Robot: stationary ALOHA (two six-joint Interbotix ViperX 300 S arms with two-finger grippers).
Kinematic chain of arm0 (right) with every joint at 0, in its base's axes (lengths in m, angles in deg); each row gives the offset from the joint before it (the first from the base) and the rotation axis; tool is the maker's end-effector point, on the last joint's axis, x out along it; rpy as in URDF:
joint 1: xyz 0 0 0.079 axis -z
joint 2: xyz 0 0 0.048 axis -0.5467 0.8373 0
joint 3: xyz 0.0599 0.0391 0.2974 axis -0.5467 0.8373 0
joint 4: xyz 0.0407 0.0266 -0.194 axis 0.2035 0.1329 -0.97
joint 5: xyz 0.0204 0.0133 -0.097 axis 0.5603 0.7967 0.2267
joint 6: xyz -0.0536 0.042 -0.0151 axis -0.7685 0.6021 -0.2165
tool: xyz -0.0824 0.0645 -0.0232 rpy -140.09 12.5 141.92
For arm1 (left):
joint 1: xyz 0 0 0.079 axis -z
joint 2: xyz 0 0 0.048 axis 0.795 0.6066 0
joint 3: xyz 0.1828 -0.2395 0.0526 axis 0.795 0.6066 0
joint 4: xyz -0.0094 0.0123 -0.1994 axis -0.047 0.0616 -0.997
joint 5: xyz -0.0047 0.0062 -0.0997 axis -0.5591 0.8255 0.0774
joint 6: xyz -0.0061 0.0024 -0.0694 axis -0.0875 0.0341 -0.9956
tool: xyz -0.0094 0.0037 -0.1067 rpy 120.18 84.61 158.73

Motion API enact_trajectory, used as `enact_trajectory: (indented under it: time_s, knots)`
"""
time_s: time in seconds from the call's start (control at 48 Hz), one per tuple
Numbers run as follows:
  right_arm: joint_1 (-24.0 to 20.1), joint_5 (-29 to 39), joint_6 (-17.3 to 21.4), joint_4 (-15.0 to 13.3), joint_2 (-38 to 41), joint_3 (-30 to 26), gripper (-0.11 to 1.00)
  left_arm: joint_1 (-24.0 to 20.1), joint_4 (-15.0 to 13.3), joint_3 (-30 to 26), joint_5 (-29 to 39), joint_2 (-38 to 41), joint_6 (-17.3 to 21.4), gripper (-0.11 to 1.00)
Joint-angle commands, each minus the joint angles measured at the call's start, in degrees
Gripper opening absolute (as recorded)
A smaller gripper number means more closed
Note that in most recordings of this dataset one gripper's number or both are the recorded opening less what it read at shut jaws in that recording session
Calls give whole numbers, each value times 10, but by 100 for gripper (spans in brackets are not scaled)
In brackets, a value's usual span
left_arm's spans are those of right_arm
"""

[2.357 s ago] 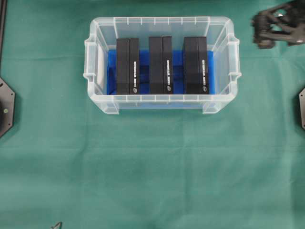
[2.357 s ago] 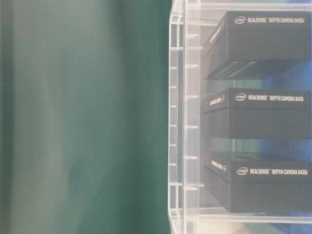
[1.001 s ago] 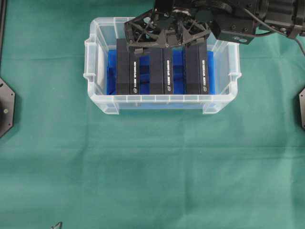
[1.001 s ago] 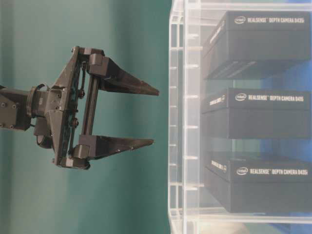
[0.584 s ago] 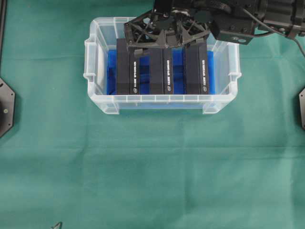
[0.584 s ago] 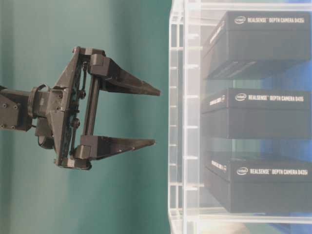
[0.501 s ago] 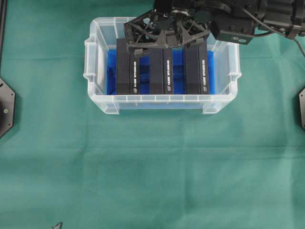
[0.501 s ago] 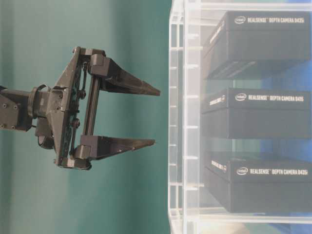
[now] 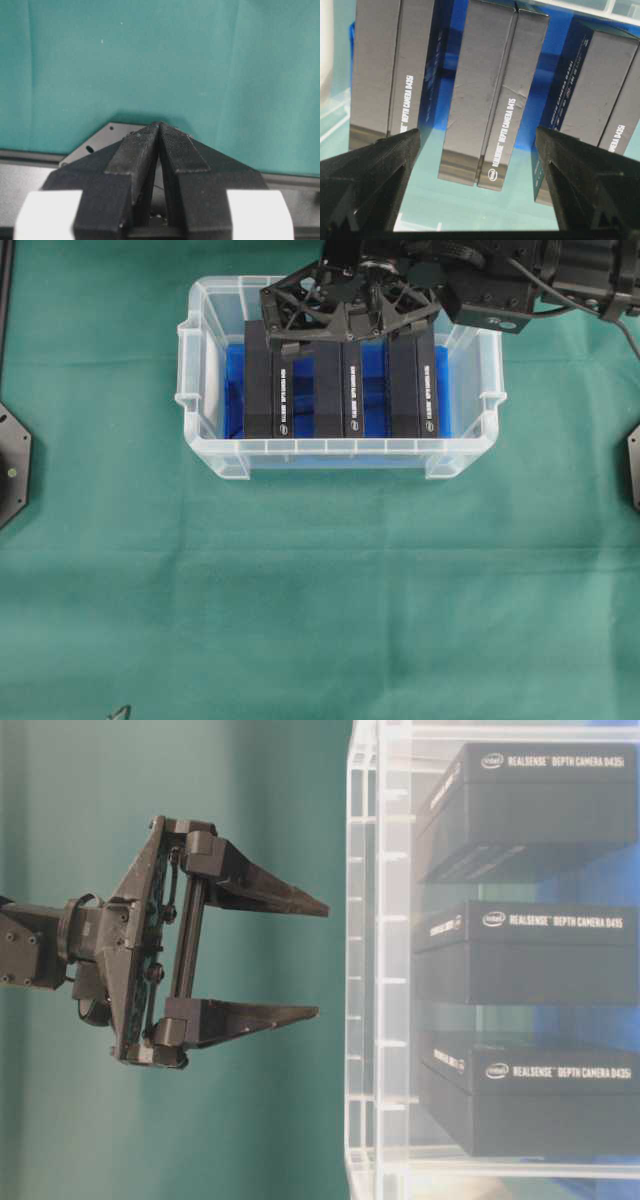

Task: Take the box out of the case with the right arm.
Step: 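Move the open right gripper above the middle black box, then lower the right gripper around the middle box and close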

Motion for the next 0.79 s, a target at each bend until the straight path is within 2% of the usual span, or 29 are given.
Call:
enact_trajectory:
  time_s: [0.0,0.417,0.772]
  knots:
    - [-2,-3,-1,0,-9,-14,92,-2,2,-14,-2,4,1,2]
    - [-2,-4,-1,1,-1,-14,92,-2,2,-14,-2,4,0,2]
    - [0,-20,-3,1,39,3,92,-2,2,-14,-2,4,0,2]
